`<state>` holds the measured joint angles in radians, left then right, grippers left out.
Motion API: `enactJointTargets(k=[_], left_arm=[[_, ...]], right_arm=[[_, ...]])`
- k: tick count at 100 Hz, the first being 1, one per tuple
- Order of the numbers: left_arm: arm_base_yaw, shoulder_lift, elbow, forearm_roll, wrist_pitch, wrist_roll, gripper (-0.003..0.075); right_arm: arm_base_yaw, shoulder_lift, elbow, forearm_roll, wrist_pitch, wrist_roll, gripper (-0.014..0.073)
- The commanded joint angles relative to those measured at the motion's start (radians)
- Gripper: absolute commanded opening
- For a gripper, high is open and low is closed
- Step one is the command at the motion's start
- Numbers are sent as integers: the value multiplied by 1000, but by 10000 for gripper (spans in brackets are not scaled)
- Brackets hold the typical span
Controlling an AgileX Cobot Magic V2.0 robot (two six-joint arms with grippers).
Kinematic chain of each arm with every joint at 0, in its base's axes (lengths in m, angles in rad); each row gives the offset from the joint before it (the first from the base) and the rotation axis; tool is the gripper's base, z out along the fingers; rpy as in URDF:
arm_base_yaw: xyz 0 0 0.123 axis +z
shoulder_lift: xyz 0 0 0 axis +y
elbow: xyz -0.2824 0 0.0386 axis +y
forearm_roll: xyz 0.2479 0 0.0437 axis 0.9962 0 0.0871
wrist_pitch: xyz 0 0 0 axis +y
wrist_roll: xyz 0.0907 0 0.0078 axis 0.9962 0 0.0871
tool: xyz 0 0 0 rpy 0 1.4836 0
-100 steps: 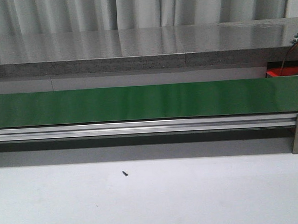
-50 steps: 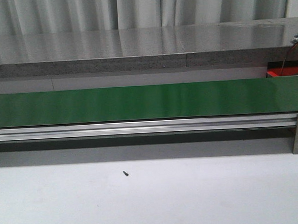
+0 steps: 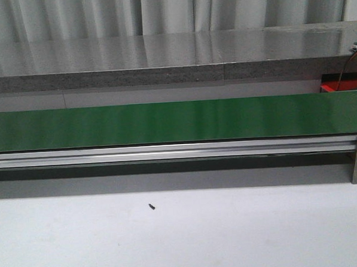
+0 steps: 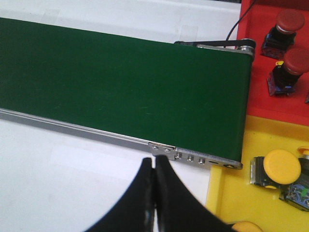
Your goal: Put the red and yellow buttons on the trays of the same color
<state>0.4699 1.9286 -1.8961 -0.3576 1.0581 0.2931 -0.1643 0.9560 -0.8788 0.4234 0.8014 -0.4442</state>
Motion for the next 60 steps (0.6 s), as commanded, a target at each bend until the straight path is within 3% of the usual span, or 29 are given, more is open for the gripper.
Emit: enactJointTargets(k=[1,30,60], left_arm=[[-18,-121,53,-26,-36,18,63],[-57,-313,438,-26,-222,67,63],[-82,-314,568,-87,-301,111,63]], right_arm=[[1,-14,-37,24,-43,-7,-70],[1,-14,-37,24,-43,-7,-70],[1,-14,-37,24,-43,-7,-70]])
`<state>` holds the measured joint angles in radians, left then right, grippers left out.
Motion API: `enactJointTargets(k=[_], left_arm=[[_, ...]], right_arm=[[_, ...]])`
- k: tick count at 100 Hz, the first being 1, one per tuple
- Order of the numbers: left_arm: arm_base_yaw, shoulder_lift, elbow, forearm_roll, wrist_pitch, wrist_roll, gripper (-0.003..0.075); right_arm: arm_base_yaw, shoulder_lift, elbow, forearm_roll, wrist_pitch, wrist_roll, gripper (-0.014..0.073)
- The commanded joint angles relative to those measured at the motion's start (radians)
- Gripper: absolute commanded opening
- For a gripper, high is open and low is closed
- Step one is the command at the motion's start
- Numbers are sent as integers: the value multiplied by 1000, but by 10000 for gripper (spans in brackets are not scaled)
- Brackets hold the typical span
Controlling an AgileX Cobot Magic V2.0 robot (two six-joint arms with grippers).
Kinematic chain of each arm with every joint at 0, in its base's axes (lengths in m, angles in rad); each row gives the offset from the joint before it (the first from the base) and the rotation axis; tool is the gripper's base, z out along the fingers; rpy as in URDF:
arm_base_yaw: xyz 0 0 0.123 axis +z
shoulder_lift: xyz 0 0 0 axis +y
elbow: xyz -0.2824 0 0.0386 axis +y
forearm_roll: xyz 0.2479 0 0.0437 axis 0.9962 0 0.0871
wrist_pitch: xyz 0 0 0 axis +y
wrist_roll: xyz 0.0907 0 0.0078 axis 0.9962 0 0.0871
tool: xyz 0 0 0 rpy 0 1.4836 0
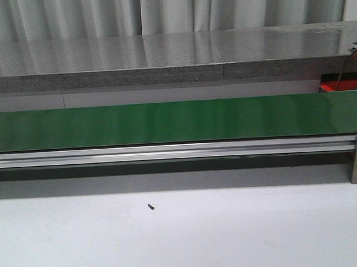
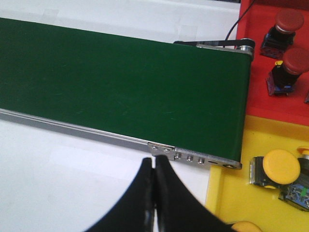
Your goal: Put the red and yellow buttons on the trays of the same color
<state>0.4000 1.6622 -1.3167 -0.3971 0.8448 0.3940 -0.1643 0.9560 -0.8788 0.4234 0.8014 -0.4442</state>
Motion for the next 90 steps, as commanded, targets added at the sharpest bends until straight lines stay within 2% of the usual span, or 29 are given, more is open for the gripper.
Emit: enactJointTargets(k=[1,18,37,42,53,65,66,74,80,90], left_arm=[[-15,-47,-11,-48,-90,10,63],[-49,-26,-11,-60,-156,27,64],[-77,32,-11,-67,-149,41,71],[-77,46,-11,-70,-141,41,93],[-77,53,-11,-79,-136,41,195],[-77,53,-23,-94,-130,41,398],[-77,53,-25,-97,-126,41,434],[-77,53,-40,-107,-105,41,542],[-77,53,-57,-107,-90,41,587],[-77,43,-93,-117,-67,41,592]], right_arm=[[1,-14,-37,24,-43,-7,-70],[1,-14,-37,24,-43,-7,-70],[1,-14,-37,24,-43,-7,-70],[1,-14,-37,24,-43,-7,-70],[1,-14,-37,24,-43,-7,-70],[1,-14,-37,24,-43,-7,-70],[1,-14,-37,24,-43,-7,-70],[1,-14,-37,24,-43,-7,-70],[1,-14,-37,24,-43,-7,-70],[1,-14,-37,24,-43,-7,-70]])
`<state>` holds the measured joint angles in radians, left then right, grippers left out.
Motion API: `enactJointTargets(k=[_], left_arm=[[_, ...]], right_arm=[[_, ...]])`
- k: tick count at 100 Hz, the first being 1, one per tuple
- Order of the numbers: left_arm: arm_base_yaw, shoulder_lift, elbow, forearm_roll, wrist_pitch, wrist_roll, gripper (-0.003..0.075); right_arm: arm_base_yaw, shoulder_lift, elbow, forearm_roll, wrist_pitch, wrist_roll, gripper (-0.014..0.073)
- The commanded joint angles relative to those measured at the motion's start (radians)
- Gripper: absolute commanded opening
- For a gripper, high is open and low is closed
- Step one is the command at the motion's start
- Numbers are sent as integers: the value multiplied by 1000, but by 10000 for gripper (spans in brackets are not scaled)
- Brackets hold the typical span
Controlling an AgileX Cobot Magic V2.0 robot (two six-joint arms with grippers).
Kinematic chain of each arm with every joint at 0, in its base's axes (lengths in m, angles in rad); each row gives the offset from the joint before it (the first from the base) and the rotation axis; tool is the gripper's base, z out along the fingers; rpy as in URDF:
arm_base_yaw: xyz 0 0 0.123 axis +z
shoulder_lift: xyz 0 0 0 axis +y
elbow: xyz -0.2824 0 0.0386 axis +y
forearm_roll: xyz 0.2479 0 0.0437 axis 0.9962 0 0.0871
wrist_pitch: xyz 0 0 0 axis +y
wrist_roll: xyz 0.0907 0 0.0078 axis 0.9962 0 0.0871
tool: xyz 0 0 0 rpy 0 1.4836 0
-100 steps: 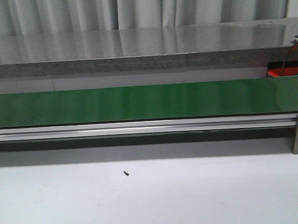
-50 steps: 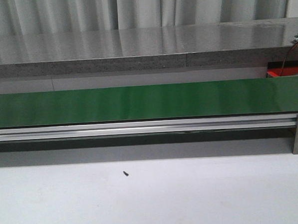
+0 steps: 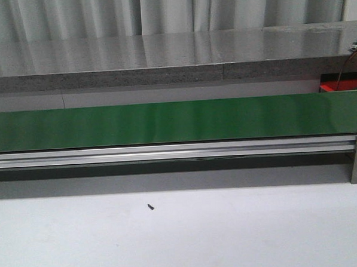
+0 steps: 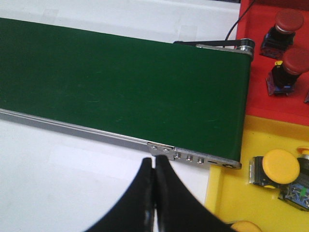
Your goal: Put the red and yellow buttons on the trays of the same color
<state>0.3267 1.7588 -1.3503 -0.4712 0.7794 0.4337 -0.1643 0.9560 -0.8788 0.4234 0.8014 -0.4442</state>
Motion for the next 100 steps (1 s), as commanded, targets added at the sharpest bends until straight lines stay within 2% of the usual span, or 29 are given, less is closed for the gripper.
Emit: enactJointTargets(k=[1,34,54,78,100], left_arm=[[-3,-55,-63,-43,1,1,592],[7,-75,-259,-80,43,-6,592],[74,-44,-302,-73,22,-6,591],[196,67,-341,-49,18,-6,590],[222,204,-442,-19,20,-3,589]], right_arm=[[1,-14,-37,24,-43,-7,-70],[1,-14,-37,24,-43,-7,-70],[1,-14,-37,24,-43,-7,-70],[1,-14,-37,24,-43,-7,-70],[1,-14,-37,24,-43,-7,-70]])
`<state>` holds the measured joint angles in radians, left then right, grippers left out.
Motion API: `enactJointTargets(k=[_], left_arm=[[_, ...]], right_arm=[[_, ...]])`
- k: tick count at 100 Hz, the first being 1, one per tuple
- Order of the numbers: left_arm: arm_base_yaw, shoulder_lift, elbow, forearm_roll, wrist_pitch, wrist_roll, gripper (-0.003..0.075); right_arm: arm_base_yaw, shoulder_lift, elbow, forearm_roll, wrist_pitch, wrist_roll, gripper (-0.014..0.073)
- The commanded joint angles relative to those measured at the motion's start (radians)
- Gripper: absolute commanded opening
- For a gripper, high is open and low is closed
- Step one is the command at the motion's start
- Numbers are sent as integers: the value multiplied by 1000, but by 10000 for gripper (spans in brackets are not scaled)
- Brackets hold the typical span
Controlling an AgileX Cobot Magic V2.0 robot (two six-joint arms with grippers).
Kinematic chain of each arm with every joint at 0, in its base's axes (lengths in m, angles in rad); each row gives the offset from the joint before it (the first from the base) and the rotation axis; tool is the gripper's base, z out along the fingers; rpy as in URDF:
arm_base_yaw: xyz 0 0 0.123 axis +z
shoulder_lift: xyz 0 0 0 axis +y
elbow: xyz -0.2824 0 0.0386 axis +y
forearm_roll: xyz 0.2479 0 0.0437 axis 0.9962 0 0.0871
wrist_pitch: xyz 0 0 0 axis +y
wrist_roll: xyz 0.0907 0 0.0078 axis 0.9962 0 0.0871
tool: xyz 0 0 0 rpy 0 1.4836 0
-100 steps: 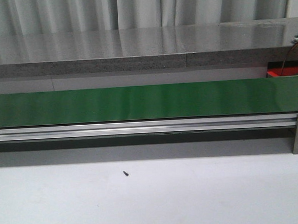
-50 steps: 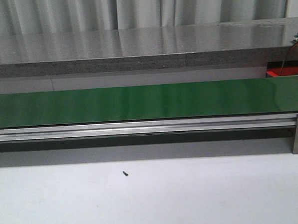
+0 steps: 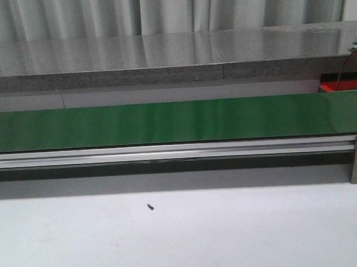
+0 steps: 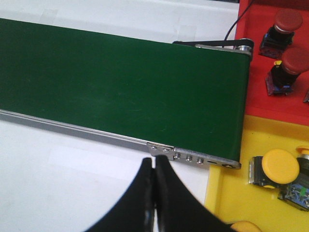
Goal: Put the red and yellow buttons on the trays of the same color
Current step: 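Set a red button on the belt start with the left gripper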
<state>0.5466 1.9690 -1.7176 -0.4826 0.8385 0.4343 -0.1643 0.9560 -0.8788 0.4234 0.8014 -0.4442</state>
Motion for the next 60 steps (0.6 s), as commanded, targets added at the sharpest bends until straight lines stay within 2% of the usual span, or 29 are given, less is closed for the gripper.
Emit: enactJointTargets(k=[1,24,60], left_arm=[[3,-2,-79,2,-39,-4,589],[3,128,-212,119,-13,-83,589],[3,272,-344,139,-28,-94,589]], right_arm=[[1,-14,-37,24,-43,-7,-70],[1,-14,-37,24,-43,-7,-70],[1,-14,-37,24,-43,-7,-70]])
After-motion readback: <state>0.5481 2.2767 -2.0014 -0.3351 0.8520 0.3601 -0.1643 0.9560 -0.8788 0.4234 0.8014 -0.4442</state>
